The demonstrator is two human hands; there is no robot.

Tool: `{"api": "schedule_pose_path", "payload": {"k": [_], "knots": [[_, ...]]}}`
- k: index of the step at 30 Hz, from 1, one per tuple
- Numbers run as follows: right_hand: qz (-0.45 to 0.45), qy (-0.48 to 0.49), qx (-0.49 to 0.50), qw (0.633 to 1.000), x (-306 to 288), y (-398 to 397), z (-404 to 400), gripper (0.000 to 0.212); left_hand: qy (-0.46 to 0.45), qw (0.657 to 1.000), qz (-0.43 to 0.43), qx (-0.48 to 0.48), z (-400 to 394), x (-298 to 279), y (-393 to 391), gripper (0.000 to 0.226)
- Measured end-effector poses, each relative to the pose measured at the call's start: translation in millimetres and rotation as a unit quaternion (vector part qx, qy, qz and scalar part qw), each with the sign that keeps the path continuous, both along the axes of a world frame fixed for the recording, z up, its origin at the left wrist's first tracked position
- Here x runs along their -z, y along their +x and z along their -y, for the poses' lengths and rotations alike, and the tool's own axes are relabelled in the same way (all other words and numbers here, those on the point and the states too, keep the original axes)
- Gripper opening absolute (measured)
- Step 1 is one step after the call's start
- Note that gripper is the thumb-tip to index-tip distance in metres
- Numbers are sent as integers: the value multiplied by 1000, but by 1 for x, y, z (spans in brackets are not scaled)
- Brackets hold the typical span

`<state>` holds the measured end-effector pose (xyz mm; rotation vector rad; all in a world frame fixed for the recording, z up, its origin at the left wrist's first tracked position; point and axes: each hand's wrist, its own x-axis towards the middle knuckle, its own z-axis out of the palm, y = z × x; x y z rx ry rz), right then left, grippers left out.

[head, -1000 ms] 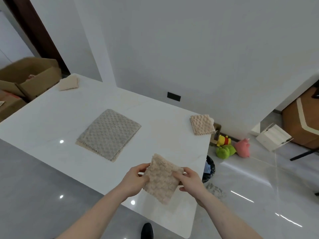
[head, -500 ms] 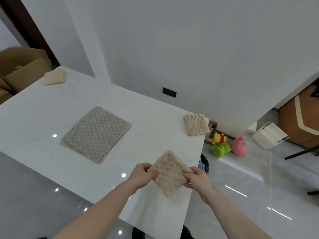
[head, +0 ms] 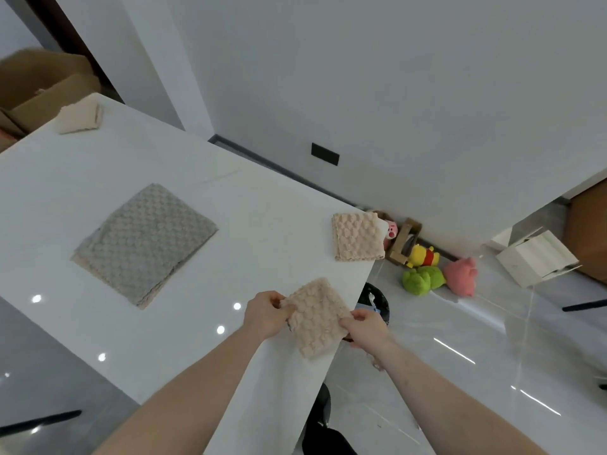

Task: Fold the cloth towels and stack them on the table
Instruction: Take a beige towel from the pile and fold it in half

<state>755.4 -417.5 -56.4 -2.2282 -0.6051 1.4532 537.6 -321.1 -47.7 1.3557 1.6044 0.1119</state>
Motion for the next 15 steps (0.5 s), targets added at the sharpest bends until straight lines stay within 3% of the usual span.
{"api": "schedule_pose_path", "payload": {"k": [15], "knots": [[65,-2,-75,995,27,35,-33,43,29,987,-130,93,-37,44,34,28]]}}
